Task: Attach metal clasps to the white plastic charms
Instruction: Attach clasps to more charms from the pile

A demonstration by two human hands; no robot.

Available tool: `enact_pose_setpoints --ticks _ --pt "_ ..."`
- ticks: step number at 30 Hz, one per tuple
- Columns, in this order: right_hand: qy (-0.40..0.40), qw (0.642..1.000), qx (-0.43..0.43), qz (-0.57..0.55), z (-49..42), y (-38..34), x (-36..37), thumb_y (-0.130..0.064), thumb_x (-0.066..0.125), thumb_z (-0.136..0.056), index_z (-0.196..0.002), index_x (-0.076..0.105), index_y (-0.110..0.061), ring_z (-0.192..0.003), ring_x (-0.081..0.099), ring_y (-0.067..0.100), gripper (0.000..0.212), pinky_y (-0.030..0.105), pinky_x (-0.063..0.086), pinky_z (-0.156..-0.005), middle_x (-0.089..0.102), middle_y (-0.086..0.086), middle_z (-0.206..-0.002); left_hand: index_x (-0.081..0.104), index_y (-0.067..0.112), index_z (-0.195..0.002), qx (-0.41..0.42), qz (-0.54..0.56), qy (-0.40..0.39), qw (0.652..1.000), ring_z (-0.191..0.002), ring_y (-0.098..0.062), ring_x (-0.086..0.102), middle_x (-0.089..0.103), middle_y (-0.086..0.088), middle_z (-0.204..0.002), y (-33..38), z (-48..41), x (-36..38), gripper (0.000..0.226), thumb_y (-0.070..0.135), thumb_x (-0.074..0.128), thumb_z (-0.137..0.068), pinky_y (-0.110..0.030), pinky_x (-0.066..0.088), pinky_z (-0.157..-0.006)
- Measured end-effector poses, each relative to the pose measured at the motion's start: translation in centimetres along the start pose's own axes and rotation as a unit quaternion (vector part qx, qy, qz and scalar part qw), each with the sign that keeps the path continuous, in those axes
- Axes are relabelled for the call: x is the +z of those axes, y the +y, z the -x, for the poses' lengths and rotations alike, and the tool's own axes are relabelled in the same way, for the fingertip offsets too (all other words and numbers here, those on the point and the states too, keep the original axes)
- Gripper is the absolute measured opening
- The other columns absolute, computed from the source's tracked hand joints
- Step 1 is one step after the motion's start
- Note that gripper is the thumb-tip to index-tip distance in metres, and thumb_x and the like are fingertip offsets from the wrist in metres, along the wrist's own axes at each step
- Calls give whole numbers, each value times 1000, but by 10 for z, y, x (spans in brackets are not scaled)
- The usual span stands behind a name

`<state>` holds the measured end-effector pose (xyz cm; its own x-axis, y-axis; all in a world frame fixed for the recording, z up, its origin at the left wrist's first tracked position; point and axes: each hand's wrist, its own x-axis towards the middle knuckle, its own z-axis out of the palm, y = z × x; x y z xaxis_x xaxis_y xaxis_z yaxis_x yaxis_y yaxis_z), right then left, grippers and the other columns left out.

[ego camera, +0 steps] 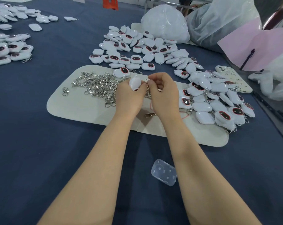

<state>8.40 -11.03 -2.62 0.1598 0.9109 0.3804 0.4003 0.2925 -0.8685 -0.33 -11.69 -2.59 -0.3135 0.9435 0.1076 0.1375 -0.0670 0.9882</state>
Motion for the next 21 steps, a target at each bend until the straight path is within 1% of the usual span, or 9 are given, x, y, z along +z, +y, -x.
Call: enact_pose_setpoints --ticks 1,3,4,6,7,9,14,17,21 --pt "-3 1000 -1 15 0 0 -1 -3 51 -92 -100 62 -10 -77 57 5 15 8 43 -72 61 -11 -85 68 11 -82 0 -1 3 1000 -64 -21 53 59 -4 -65 0 0 0 5 11 63 -84 -37 50 -68" --pt "-15 998 2 64 1 2 -3 -3 48 -92 -104 60 -9 -83 59 18 18 23 48 -77 63 -4 -97 66 10 -79 -3 3 11 1000 -65 -22 53 59 -6 -67 -1 -1 0 7 12 63 -85 -41 52 -72" --pt "-15 996 2 87 1 3 -4 -3 47 -91 -105 60 -9 -89 60 21 20 28 47 -81 63 -1 -102 65 13 -76 -3 4 16 1000 -66 -22 54 60 -6 -68 -2 -1 0 9 12 63 -85 -42 53 -73" --pt "2 995 -6 98 1 4 -6 -4 49 -90 -106 60 -8 -99 57 17 20 23 42 -86 64 2 -106 61 18 -73 5 -3 21 1000 -65 -21 54 58 -2 -65 -3 -2 0 14 13 64 -85 -38 52 -71" --pt "10 996 -10 89 1 3 -6 -6 52 -90 -105 61 -8 -98 56 14 18 19 40 -85 64 2 -104 61 19 -74 13 -13 21 1000 -64 -20 54 57 1 -63 -3 -2 0 13 13 64 -85 -36 50 -69" --pt "10 997 -13 71 2 1 -5 -10 56 -89 -101 62 -10 -92 57 10 13 17 41 -81 64 2 -100 63 18 -77 28 -36 20 999 -65 -20 55 57 4 -63 -3 -2 0 11 14 64 -86 -32 47 -68" --pt "-10 998 -9 61 1 1 -2 -12 61 -88 -92 62 -12 -84 57 11 5 19 44 -76 65 1 -93 65 18 -82 53 -80 20 995 -68 -17 56 56 9 -65 -4 -1 0 8 15 61 -88 -25 40 -64" --pt "-17 998 -8 64 1 3 -2 -12 61 -88 -90 59 -14 -81 55 10 4 18 43 -73 62 -2 -89 65 10 -85 75 -103 29 991 -72 -21 58 60 2 -71 -4 0 0 10 16 59 -90 -27 42 -66" --pt "-23 997 -9 76 1 4 -1 -13 60 -88 -94 60 -11 -80 54 10 6 28 48 -75 63 -1 -90 67 6 -91 97 -122 39 987 -73 -20 57 61 -1 -76 -3 2 1 15 18 57 -92 -28 41 -65"
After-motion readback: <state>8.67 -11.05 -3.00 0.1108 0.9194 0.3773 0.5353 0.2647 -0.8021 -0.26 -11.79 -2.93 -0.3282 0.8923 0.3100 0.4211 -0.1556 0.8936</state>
